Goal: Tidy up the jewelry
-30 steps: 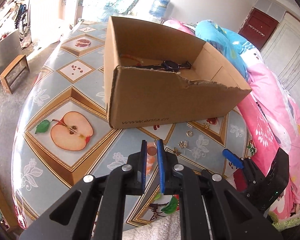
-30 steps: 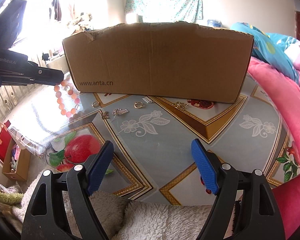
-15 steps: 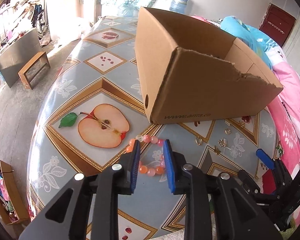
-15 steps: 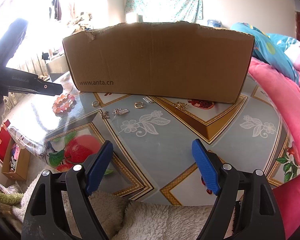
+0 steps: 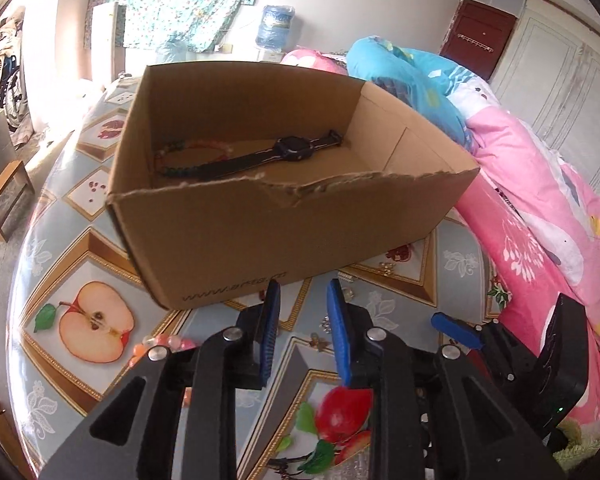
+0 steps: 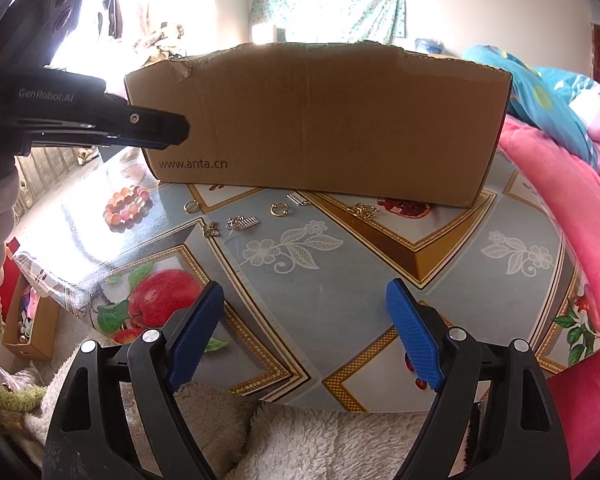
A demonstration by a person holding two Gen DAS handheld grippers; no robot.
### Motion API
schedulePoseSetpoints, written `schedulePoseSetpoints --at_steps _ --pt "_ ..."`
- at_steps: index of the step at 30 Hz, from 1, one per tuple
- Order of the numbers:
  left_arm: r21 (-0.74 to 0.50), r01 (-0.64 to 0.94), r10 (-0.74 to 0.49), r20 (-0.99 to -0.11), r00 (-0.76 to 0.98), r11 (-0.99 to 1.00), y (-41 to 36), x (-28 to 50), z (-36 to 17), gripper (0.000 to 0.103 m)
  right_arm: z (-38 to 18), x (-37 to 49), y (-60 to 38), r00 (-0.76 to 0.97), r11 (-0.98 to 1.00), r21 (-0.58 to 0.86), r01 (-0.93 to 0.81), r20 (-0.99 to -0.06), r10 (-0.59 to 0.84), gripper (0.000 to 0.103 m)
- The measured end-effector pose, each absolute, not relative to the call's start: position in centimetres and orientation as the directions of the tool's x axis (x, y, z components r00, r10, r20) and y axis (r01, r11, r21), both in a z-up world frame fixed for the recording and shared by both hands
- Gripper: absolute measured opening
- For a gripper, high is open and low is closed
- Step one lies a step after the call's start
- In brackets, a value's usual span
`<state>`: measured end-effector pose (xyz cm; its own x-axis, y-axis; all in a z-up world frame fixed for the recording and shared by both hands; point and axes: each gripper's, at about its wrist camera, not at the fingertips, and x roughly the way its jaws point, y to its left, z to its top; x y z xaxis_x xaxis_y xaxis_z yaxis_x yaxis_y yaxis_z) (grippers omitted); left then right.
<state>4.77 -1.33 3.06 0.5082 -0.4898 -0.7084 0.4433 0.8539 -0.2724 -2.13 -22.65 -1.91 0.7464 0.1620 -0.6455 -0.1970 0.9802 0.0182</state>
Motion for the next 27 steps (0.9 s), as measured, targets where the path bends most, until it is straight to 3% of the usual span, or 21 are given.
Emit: schedulePoseSetpoints --at_steps 7,27 --pt "-0.309 0.531 -0.572 -0.686 0.451 0.789 -5.3 6.2 3.2 0.023 -2.0 -2.2 -22.8 0.748 0.98 0.019 -0.196 -0.643 0.162 0.079" --pt "-0.319 0.504 -0.568 -0.667 0.482 0.803 -6.8 7.7 3.6 0.023 -2.1 -2.6 -23.4 0.747 0.977 0.025 -0.211 -0.641 0.178 0.08"
